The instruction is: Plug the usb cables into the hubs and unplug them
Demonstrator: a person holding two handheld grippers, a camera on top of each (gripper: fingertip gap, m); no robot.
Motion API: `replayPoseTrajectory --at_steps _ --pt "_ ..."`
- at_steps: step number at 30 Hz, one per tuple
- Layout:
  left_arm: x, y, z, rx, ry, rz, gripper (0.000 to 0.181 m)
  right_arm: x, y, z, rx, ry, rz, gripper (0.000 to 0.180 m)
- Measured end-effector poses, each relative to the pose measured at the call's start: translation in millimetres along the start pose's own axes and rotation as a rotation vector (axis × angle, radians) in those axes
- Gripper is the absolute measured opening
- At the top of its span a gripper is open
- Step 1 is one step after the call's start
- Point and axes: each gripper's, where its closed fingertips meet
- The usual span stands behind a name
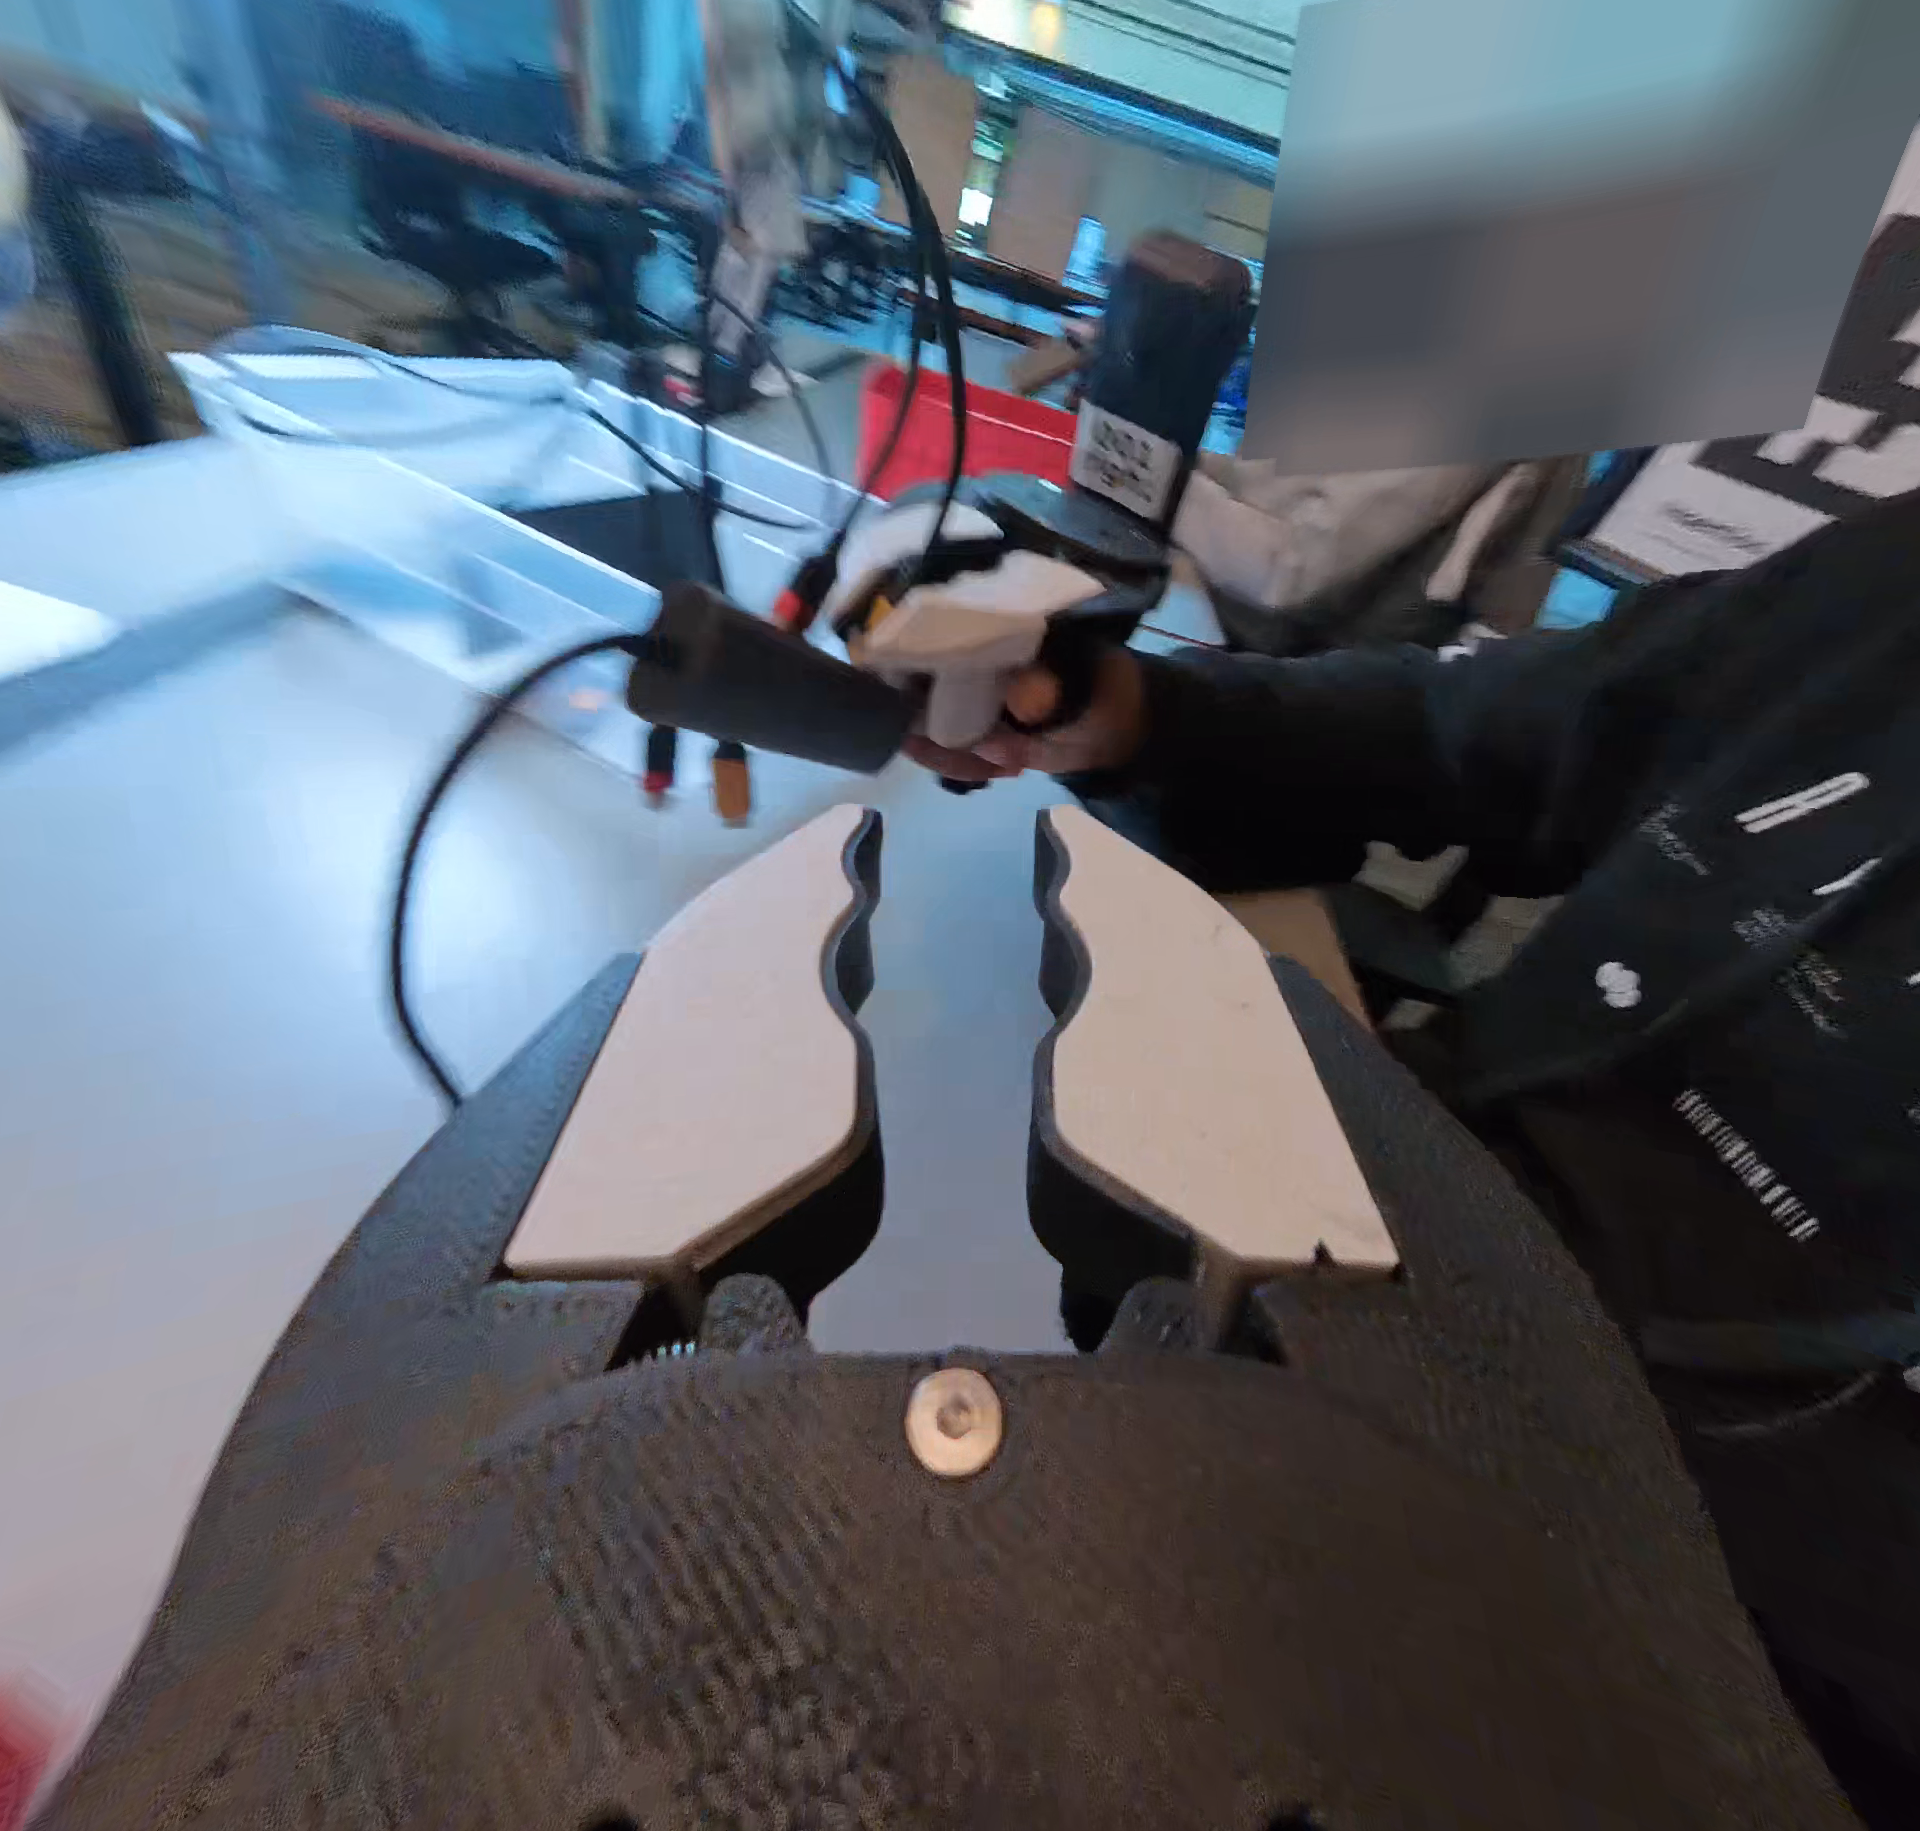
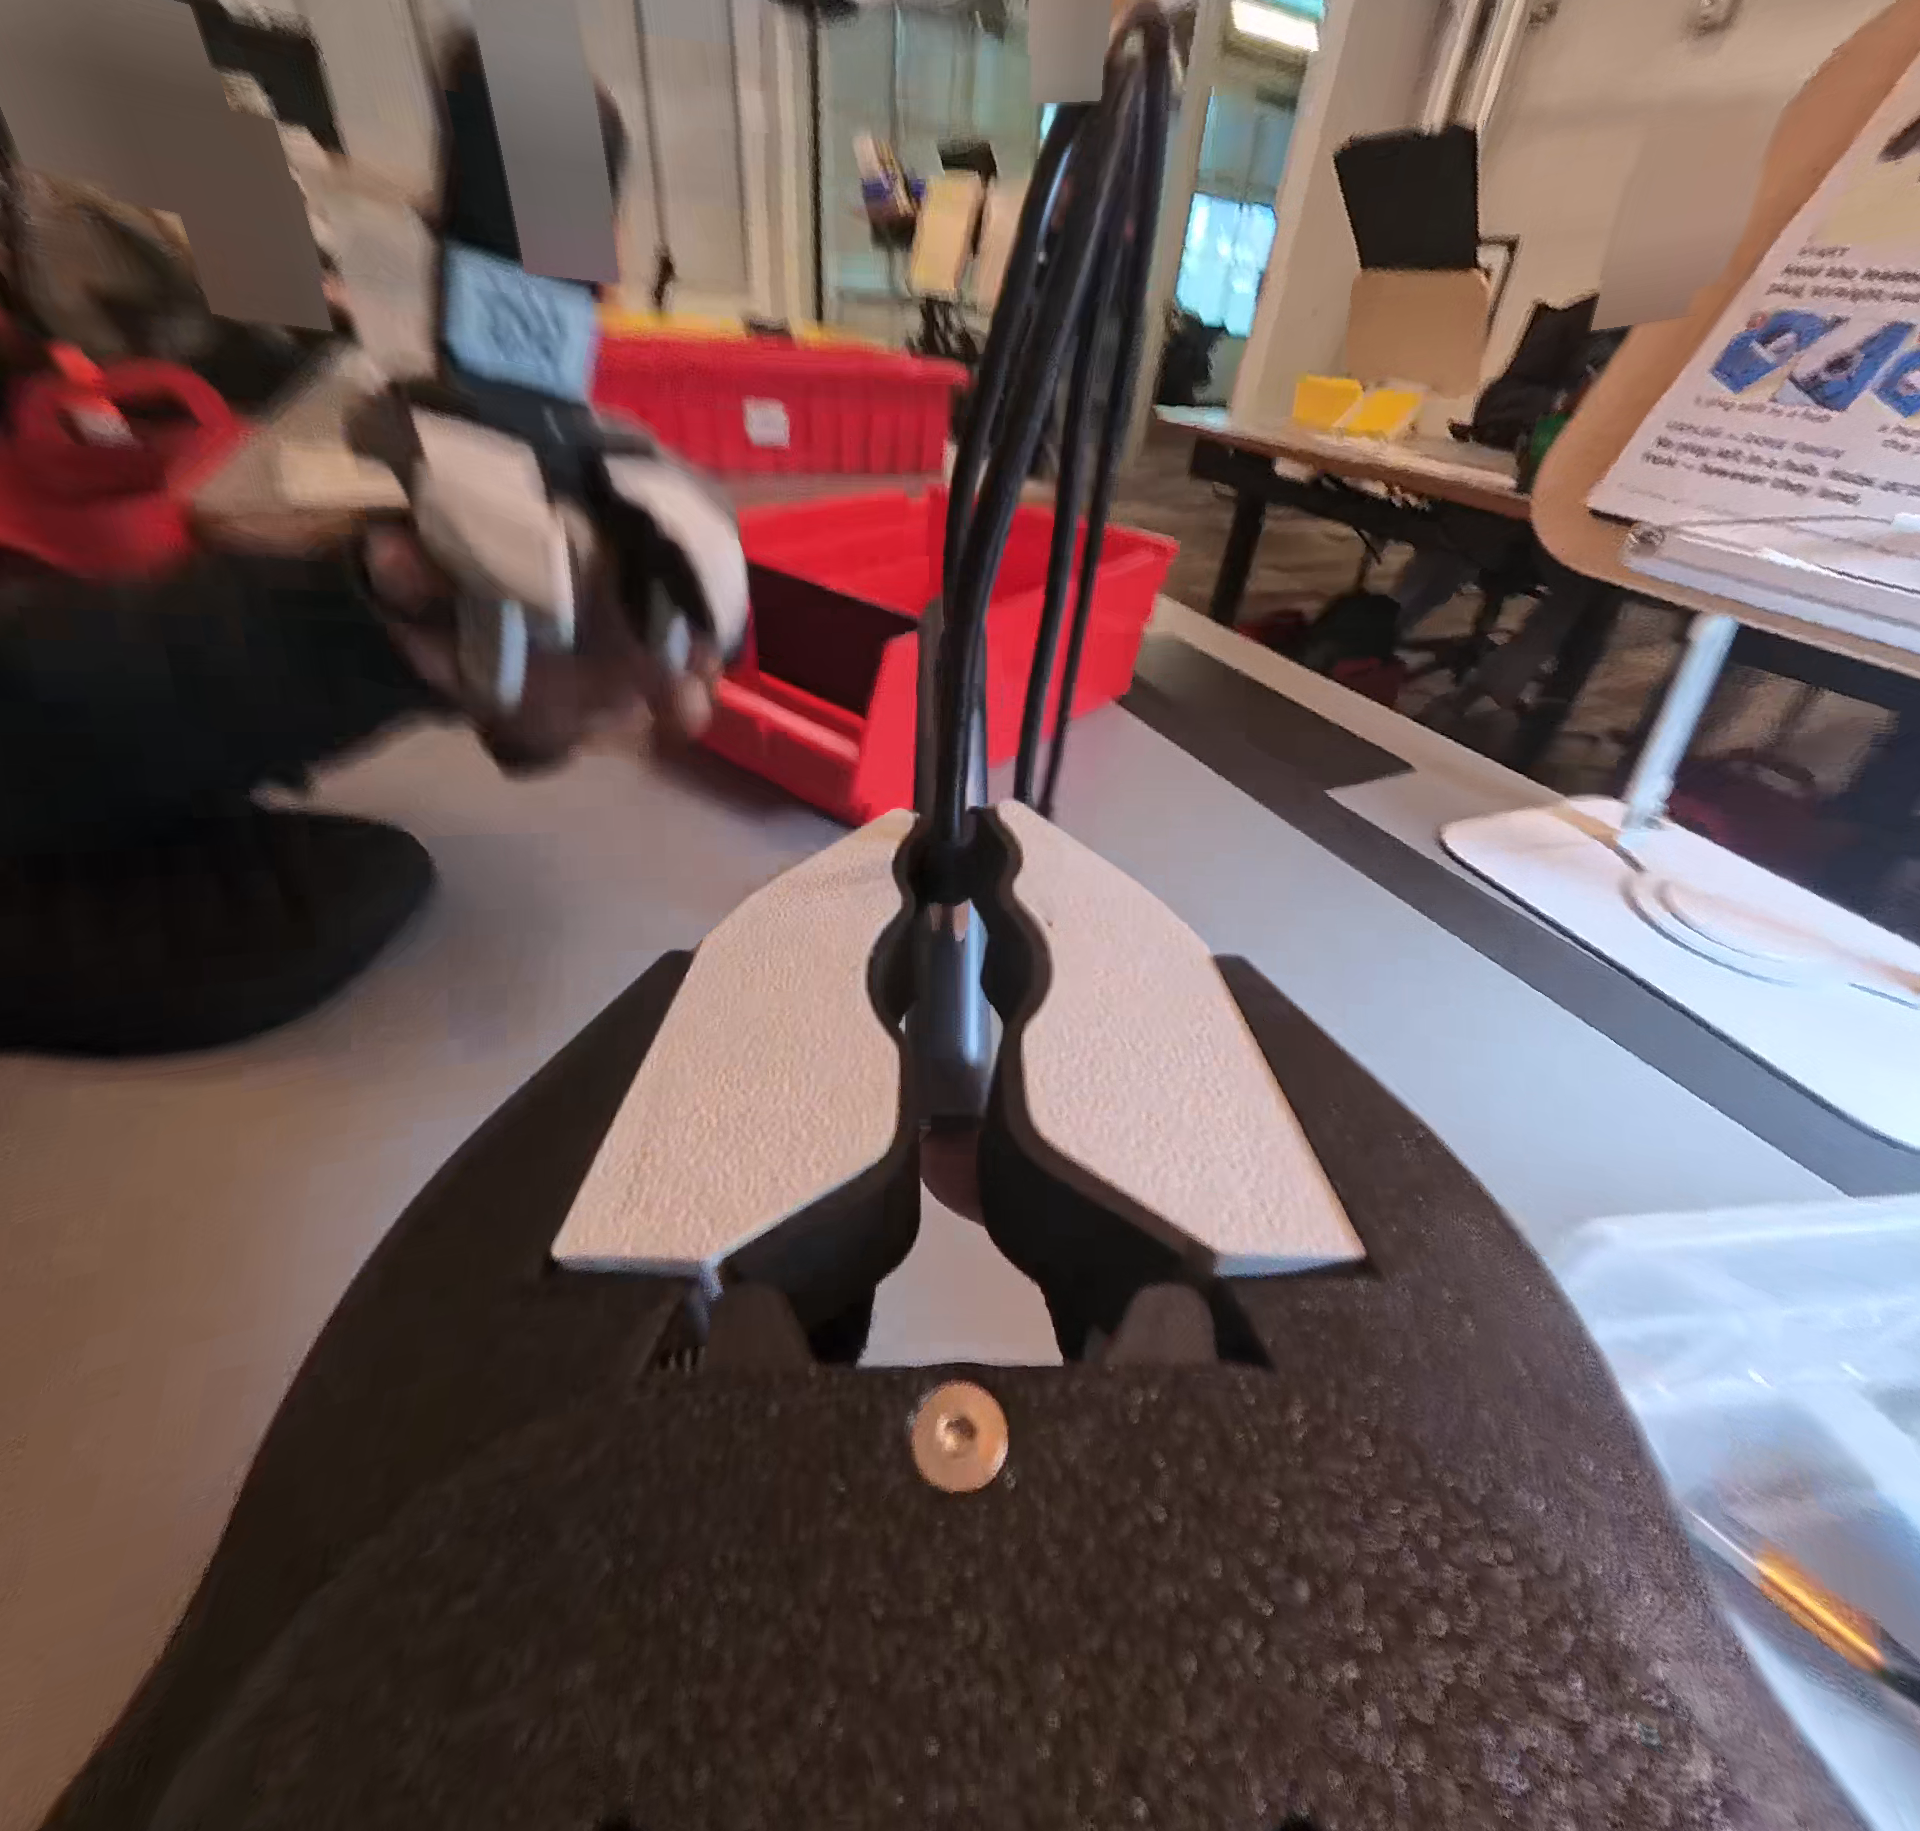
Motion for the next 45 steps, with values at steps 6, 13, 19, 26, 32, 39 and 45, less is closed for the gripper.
replayPoseTrajectory --at_steps 6,13,19,26,32,39,45 --pt "-9 55 18 -0.064 -0.124 0.072 0.043 33 0 -30 -0.238 0.122 -0.199 0.007" --pt "-15 49 12 -0.108 0.042 0.041 0.02 52 9 -9 -0.166 0.163 -0.32 0.007" --pt "-11 42 27 0.078 0.141 -0.033 0.018 55 13 17 0.076 -0.018 -0.295 0.012" --pt "-26 42 22 0.0 0.205 0.002 0.029 66 11 6 0.055 -0.045 -0.322 0.007" --pt "-40 48 27 0.071 0.307 0.039 0.018 79 8 -2 0.003 0.032 -0.446 0.007" --pt "-42 50 12 0.052 0.267 0.042 0.019 75 4 -19 -0.071 0.094 -0.517 0.006" --pt "6 0 0 -0.083 0.097 -0.087 0.015 3 -78 -98 -0.434 0.088 -0.268 0.008"
Point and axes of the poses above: each gripper's, where its closed fingertips meet, y out along the fingers, z out of its underside, x = y × z across the jaws, and after that the axes turned 8 degrees about -z, right-handed
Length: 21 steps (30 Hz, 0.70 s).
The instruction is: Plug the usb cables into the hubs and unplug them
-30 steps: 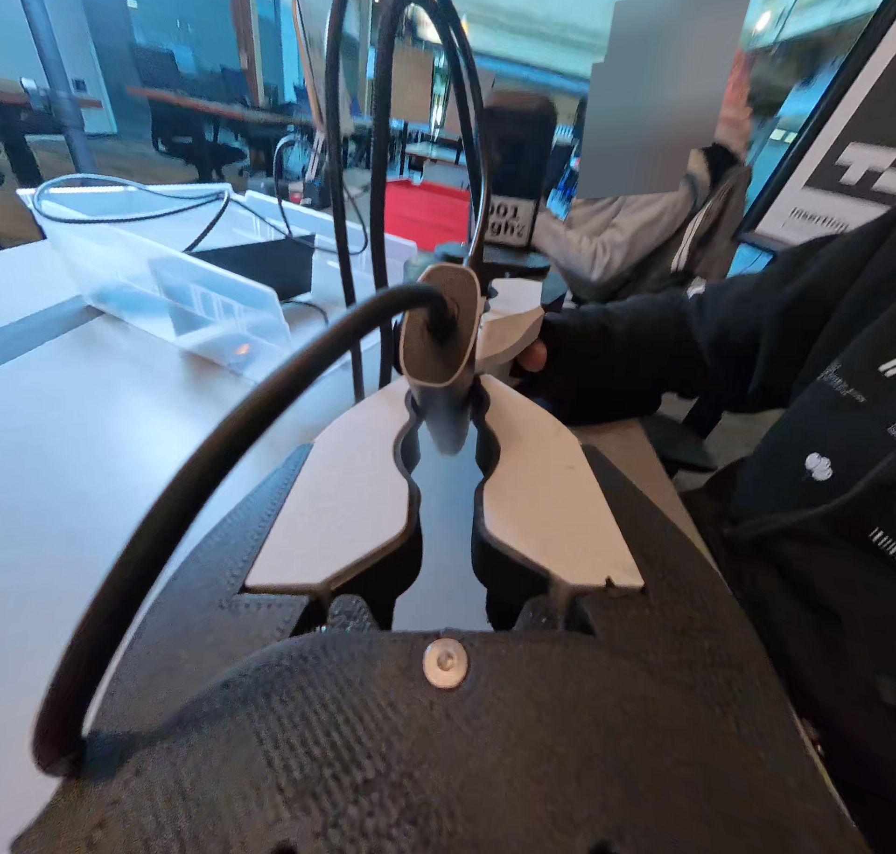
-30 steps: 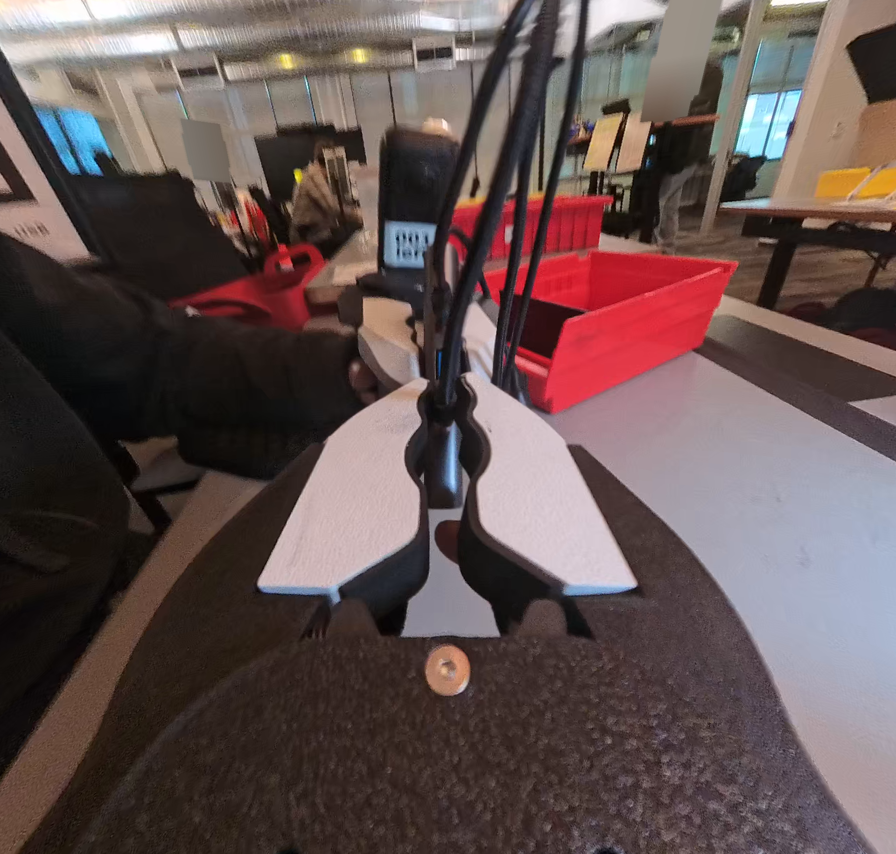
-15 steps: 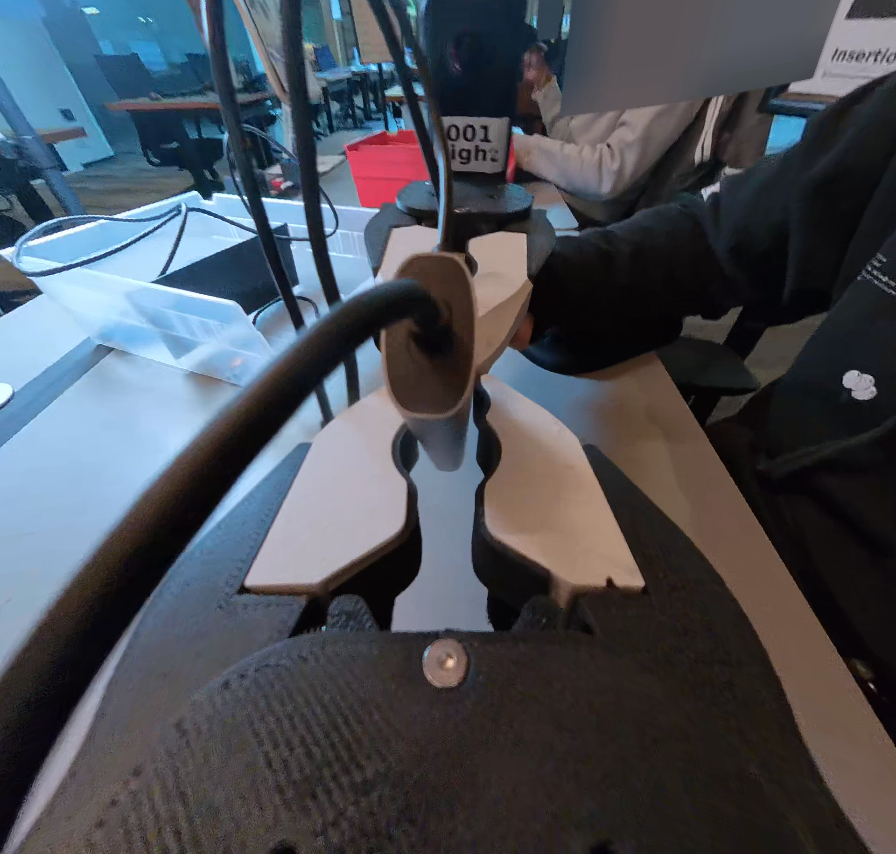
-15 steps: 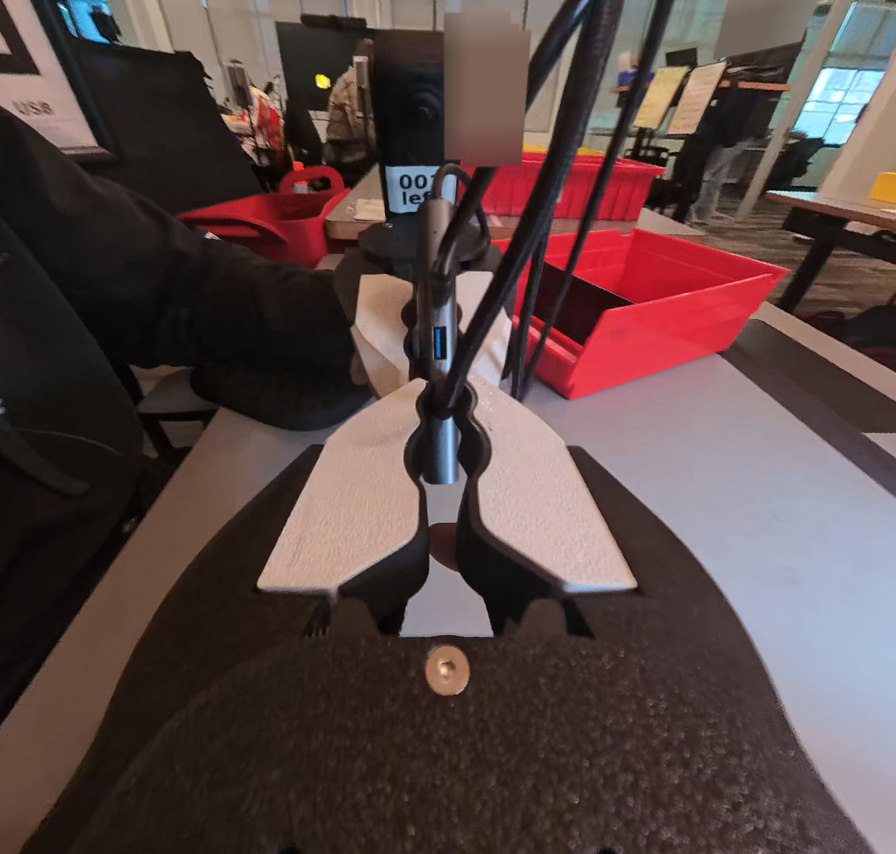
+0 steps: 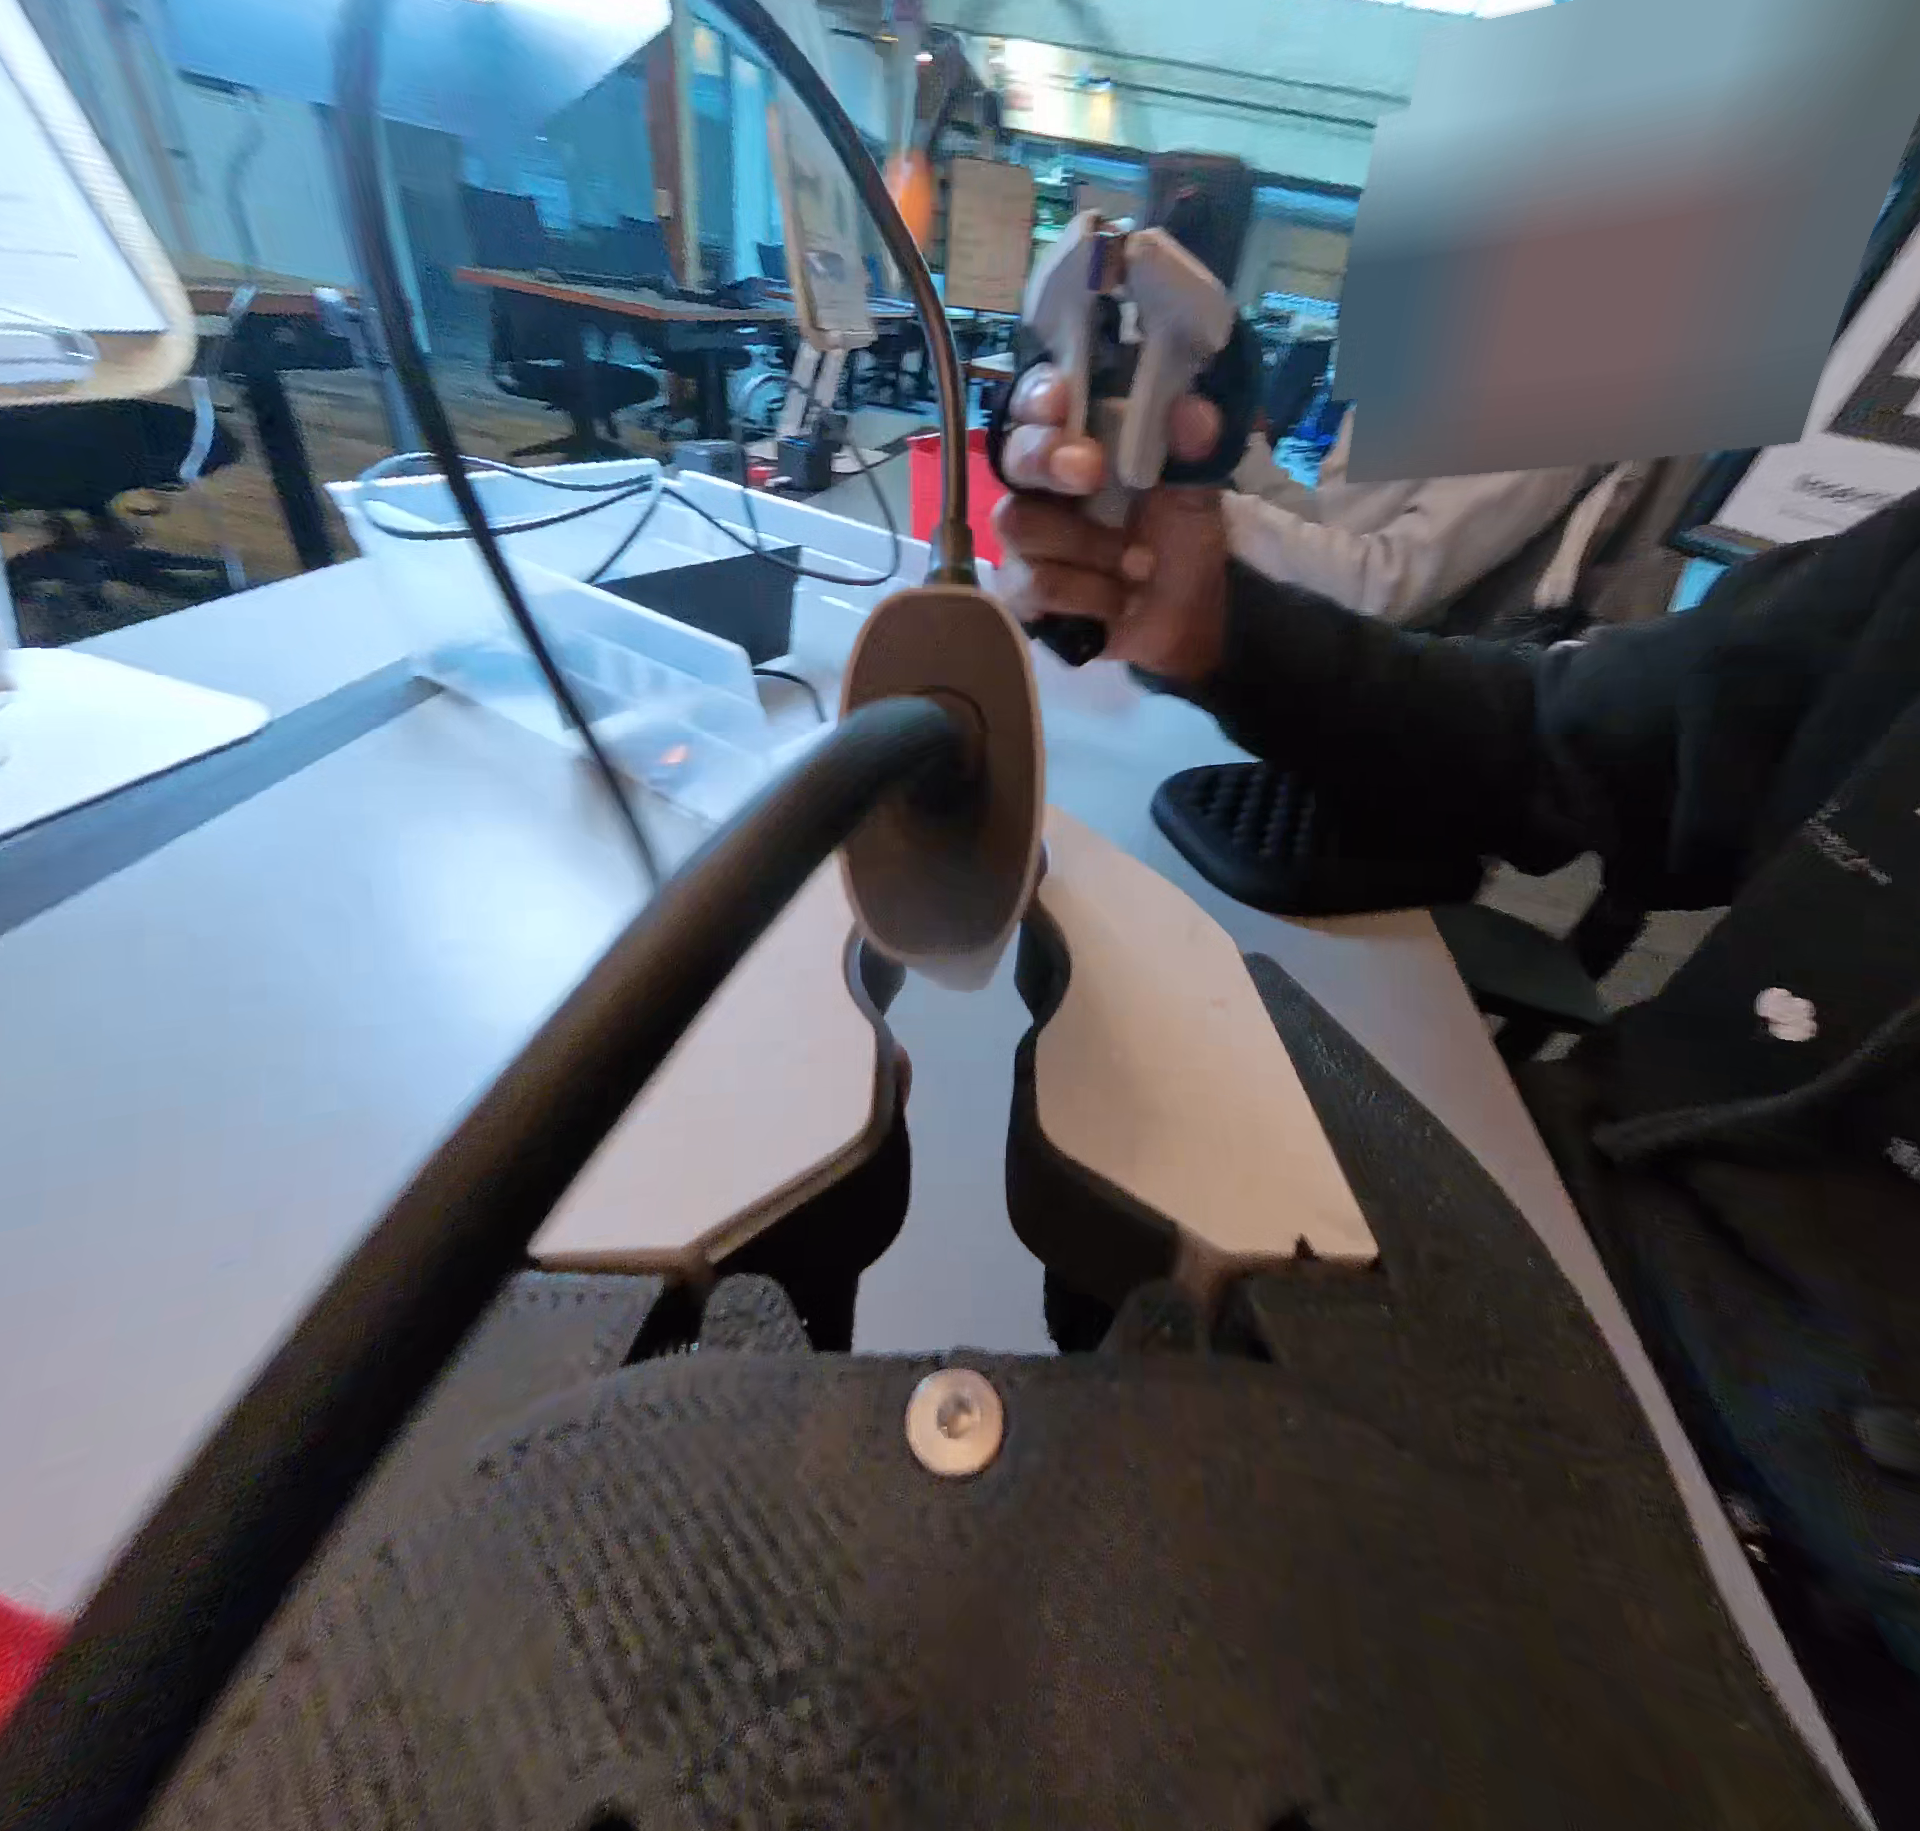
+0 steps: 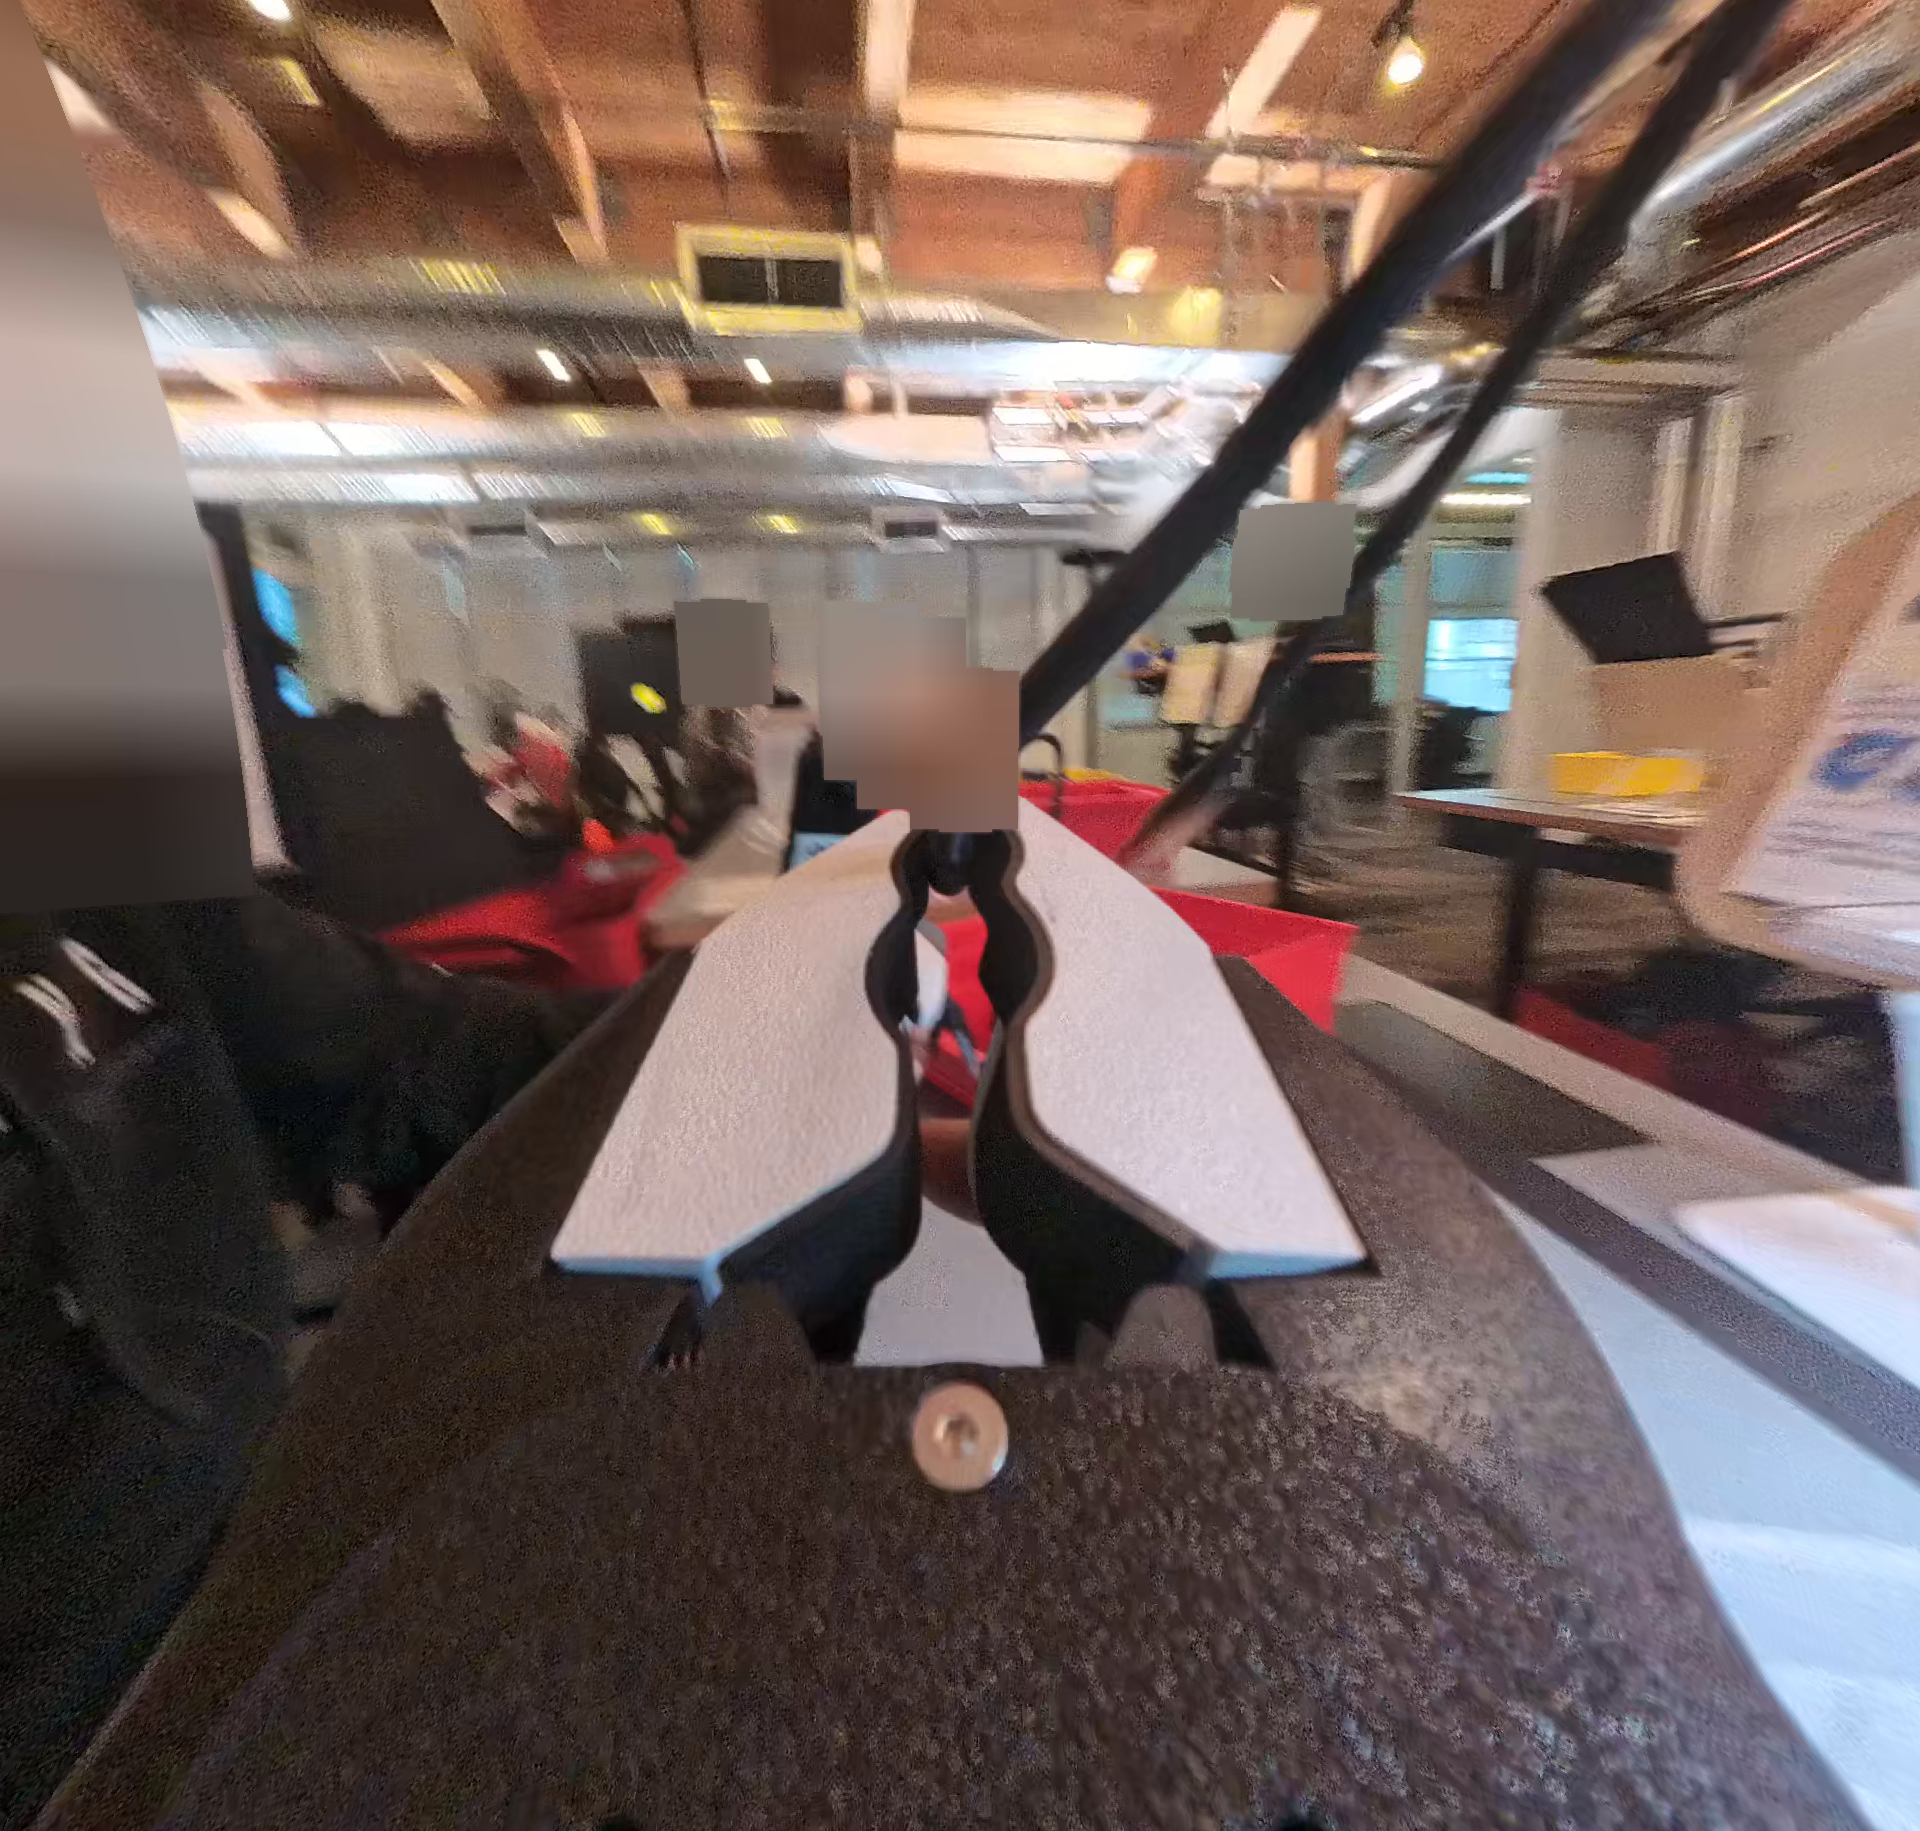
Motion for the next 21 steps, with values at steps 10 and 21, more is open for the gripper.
replayPoseTrajectory --at_steps 10,21 --pt "-4 32 31 0.139 -0.049 -0.008 0.017 -100 -105 20 0.754 -0.278 0.641 0.008" --pt "-12 39 52 0.216 -0.011 0.015 0.017 -121 -199 89 1.225 0.067 0.92 0.008"
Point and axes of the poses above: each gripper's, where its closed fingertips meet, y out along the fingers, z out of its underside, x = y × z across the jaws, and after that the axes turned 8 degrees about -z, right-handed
